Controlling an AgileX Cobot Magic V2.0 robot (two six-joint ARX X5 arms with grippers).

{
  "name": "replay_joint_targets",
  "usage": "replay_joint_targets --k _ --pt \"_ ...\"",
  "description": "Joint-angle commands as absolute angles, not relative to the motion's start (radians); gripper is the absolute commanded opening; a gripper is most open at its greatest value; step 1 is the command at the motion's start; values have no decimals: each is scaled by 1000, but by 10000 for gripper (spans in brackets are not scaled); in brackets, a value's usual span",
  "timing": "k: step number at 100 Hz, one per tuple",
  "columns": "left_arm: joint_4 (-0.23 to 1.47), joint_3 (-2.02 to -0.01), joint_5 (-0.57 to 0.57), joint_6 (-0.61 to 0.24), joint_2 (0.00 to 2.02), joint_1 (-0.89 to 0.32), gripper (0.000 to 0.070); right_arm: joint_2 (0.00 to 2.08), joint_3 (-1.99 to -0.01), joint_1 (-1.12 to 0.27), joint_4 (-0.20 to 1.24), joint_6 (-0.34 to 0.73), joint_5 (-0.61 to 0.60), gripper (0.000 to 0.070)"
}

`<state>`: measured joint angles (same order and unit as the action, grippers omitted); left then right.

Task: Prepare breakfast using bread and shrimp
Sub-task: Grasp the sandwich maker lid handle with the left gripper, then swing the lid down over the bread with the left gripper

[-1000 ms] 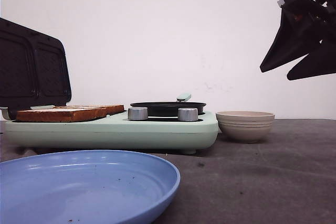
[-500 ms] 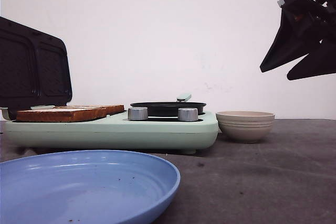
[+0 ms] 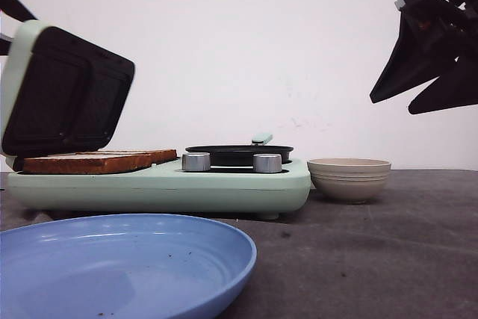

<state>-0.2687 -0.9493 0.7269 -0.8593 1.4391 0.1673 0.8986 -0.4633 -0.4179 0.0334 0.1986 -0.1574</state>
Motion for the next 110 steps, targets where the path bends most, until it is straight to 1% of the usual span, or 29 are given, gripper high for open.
replay_joint_targets --k 1,18,34,60,87,101,110 --pt "-194 -942 668 -718 1476 147 4 907 -471 -423 23 202 -157 347" --pt "-91 -942 573 -589 1476 60 4 907 -471 -423 23 202 -157 347" --pt "-39 -942 495 -515 1476 -6 4 907 -471 -423 23 203 -157 347" --pt "24 -942 391 -426 1477 -88 4 907 -471 -423 23 205 -157 347" --pt "52 -942 291 -366 1478 -149 4 907 -471 -423 23 206 -157 347" --pt "91 -942 231 -303 1484 -180 4 907 -471 -423 23 210 -157 347" --pt "112 -942 197 -277 1491 -195 4 907 -471 -423 23 210 -157 347"
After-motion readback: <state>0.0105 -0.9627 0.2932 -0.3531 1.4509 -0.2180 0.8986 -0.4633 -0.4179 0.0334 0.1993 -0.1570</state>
